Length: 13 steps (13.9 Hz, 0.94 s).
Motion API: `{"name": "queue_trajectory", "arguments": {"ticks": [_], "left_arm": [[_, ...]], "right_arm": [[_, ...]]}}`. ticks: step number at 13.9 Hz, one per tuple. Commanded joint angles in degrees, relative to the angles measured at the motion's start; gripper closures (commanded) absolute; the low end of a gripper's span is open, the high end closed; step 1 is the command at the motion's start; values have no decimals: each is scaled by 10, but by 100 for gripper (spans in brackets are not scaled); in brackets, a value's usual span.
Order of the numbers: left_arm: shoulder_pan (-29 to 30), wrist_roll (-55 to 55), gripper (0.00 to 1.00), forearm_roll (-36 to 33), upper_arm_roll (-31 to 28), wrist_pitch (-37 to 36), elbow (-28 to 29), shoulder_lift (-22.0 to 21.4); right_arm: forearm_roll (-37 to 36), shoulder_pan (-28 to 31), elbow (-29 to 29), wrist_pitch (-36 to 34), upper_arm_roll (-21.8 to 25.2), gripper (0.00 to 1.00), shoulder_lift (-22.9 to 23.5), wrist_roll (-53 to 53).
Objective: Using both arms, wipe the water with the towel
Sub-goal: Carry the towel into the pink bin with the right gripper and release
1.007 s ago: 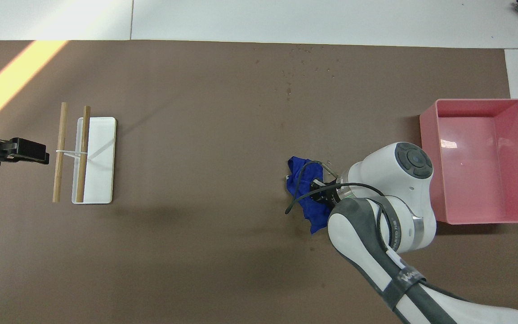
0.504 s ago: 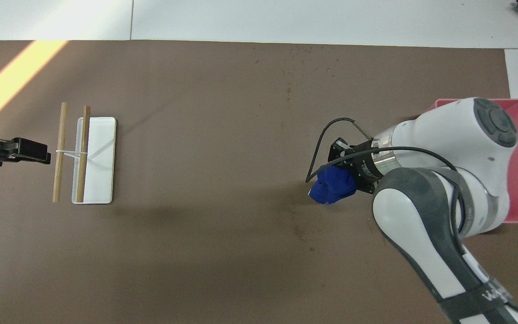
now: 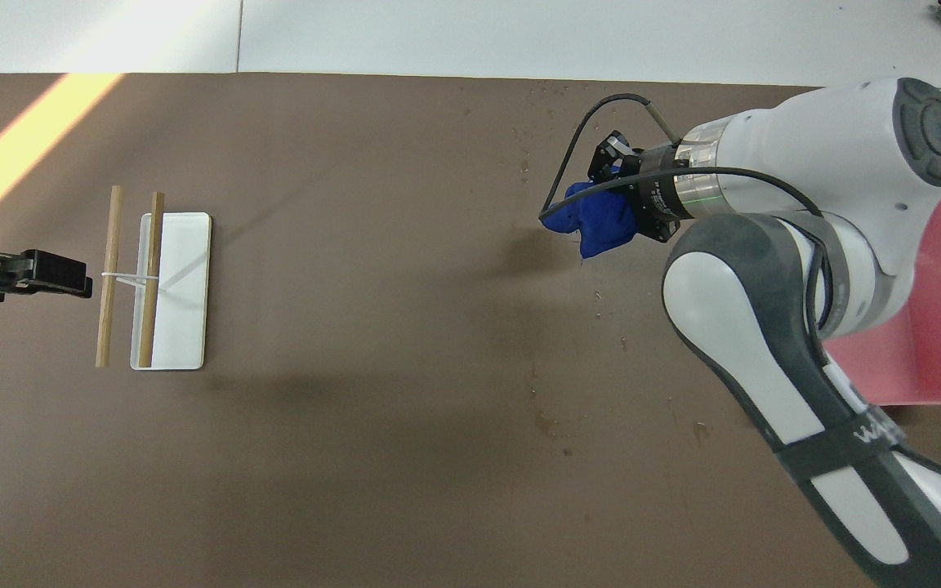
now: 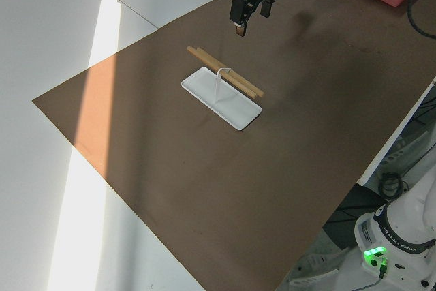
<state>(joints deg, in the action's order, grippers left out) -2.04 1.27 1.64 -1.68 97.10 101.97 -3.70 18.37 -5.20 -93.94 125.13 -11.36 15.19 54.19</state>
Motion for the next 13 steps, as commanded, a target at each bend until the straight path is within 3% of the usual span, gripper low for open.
{"name": "queue_trajectory", "arguments": {"ticks": [1,5,13], "left_arm": [[-10,-7,0,6,-7,7,13,-12],[-10,-7,0,6,-7,8,13,-12],[-10,-7,0,6,-7,10,13,-12]], "right_arm": [[-22,3,66,25,-2,100,55,0],[-104,33,115,-47,-2,100,60,-22],[-102,186,61,-268,-1,100,-59,-246]]}}
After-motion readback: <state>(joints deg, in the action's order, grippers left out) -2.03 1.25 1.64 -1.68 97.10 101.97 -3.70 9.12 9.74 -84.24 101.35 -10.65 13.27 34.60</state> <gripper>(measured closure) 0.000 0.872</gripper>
